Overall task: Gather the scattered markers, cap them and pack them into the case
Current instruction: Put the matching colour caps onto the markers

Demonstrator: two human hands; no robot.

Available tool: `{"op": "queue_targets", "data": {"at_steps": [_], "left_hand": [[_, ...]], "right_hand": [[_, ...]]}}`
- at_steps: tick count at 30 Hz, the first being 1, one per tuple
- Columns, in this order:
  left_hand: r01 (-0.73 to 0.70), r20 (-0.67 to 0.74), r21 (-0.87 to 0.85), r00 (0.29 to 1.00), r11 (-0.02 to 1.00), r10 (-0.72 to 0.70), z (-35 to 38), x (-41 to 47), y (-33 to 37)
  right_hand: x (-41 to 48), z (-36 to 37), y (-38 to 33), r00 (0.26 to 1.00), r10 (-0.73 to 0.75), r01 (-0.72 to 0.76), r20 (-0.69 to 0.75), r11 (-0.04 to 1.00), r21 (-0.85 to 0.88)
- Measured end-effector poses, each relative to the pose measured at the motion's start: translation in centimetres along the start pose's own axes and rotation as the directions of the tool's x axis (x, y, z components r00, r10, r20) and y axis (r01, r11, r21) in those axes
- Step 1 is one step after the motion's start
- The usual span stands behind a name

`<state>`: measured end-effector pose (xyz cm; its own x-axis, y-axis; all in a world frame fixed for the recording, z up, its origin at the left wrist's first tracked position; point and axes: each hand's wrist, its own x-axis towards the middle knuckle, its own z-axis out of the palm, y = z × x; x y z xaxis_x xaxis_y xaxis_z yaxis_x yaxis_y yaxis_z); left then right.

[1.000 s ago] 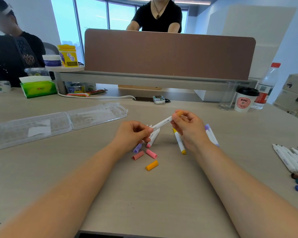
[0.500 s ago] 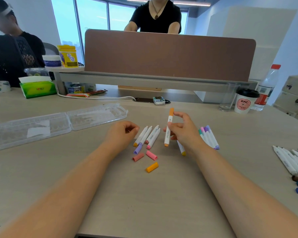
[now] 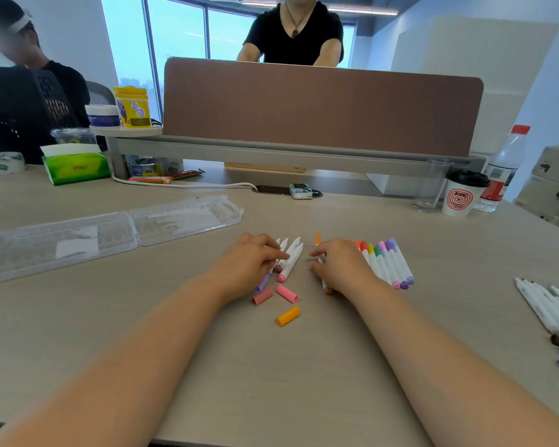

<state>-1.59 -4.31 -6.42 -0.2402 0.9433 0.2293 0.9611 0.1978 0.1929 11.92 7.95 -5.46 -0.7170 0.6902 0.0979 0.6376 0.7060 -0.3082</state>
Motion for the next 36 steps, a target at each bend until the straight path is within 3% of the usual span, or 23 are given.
{"op": "queue_targets", "data": {"at_steps": [3, 10, 16, 19, 21, 25, 32, 34, 36], "left_hand": [[-0.054, 0.076, 0.118, 0.996, 0.992, 0.045, 0.3, 0.1, 0.7], [-0.020, -0.015, 0.142, 1.000, 0.990, 0.022, 0.0, 0.0, 0.5], [0.181, -0.011, -0.043, 0.983, 0.983, -0.182, -1.0, -0.5, 0.4], [0.244, -0.005, -0.080, 0.969, 0.966, -0.246, -1.1, -0.5, 0.3], [0.278, 0.003, -0.088, 0.960, 0.957, -0.279, -1.0, -0.5, 0.2], [0.302, 0.019, -0.060, 0.953, 0.951, -0.302, -1.2, -0.6, 0.1], [0.257, 0.045, -0.035, 0.966, 0.966, -0.256, -1.0, -0.9, -0.5], [0.262, 0.014, -0.094, 0.965, 0.961, -0.261, -1.0, -1.0, -0.7], [0.266, -0.035, -0.196, 0.960, 0.944, -0.278, -1.1, -1.1, -0.9]], "right_hand": [[0.5, 0.2, 0.1, 0.999, 0.027, -0.026, 0.025, 0.997, -0.073], [1.9, 0.9, 0.9, 0.995, 0.065, -0.057, 0.075, 0.992, -0.113], [0.7, 0.3, 0.8, 1.000, -0.004, 0.001, -0.024, 0.996, -0.088], [-0.5, -0.7, -0.5, 0.993, -0.103, 0.106, -0.051, 0.992, 0.062], [-1.5, -0.9, -1.5, 0.983, -0.183, 0.179, 0.013, 0.972, 0.150], [-2.3, -0.6, -2.3, 0.959, -0.251, 0.229, 0.131, 0.959, 0.165], [-2.1, -0.5, -1.5, 0.955, -0.245, 0.230, 0.166, 0.967, 0.106], [-2.2, -0.8, -1.2, 0.961, -0.243, 0.232, 0.133, 0.968, 0.096], [-2.0, -1.1, -0.6, 0.981, -0.195, 0.191, 0.008, 0.970, 0.153]]}}
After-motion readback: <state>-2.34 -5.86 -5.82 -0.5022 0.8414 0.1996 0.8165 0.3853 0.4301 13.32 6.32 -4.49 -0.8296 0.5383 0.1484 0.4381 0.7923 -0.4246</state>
